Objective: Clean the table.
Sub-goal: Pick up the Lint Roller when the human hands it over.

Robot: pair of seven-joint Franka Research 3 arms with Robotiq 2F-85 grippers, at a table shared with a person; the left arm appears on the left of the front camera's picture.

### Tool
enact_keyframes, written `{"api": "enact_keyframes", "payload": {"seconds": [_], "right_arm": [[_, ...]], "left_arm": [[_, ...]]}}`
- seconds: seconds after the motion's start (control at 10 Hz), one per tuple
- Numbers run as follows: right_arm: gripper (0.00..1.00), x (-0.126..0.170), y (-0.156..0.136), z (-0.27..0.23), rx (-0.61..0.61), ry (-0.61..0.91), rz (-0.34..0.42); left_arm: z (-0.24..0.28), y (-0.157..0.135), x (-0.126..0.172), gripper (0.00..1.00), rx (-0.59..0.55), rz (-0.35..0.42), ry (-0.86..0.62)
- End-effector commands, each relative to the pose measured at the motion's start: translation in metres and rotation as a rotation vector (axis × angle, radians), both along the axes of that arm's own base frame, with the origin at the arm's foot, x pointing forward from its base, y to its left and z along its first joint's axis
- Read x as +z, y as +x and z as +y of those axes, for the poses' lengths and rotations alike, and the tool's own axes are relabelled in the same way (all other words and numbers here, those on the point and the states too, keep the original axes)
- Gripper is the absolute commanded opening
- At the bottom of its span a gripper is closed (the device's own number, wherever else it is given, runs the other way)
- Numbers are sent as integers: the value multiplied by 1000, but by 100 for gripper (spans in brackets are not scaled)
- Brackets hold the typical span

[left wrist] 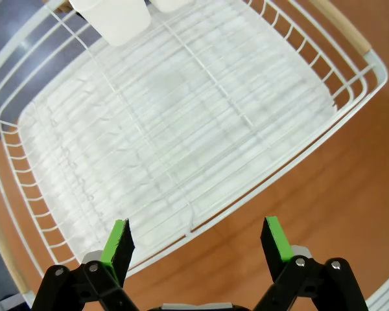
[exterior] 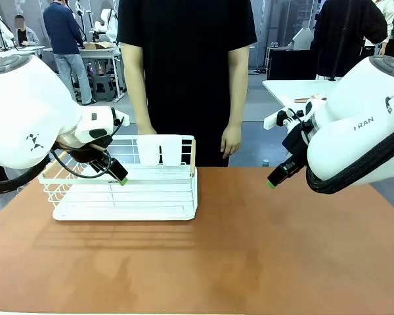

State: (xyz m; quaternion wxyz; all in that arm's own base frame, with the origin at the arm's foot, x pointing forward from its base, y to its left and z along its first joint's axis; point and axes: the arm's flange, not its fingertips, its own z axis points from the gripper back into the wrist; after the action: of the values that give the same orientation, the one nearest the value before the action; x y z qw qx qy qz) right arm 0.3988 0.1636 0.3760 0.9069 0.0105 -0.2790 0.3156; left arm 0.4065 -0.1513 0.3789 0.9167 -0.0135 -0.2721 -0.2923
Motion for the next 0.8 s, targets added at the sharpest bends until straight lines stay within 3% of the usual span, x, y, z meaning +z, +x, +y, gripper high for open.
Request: {"api": "enact_keyframes", "payload": {"seconds": [0.0,0.1,0.2,0.4,0.5,0.6,0.7], "right_arm": [[100,46,10,-24,-59,108,25],[100,69,17,-46,-89,221,101],[100,86,22,-72,-119,353,162],[100,104,25,-120,-144,645,330],[100,109,24,-142,-155,757,381],[100,113,21,-162,-157,858,429],[100,111,18,-191,-203,969,448]], "left_arm": [[19,9,42,100,54,-34,-48],[39,15,67,100,72,30,-183],[70,18,88,100,78,150,-348],[133,14,113,100,35,297,-646],[170,11,120,100,20,307,-794],[205,4,121,100,1,329,-853],[245,0,116,100,61,327,-903]]}}
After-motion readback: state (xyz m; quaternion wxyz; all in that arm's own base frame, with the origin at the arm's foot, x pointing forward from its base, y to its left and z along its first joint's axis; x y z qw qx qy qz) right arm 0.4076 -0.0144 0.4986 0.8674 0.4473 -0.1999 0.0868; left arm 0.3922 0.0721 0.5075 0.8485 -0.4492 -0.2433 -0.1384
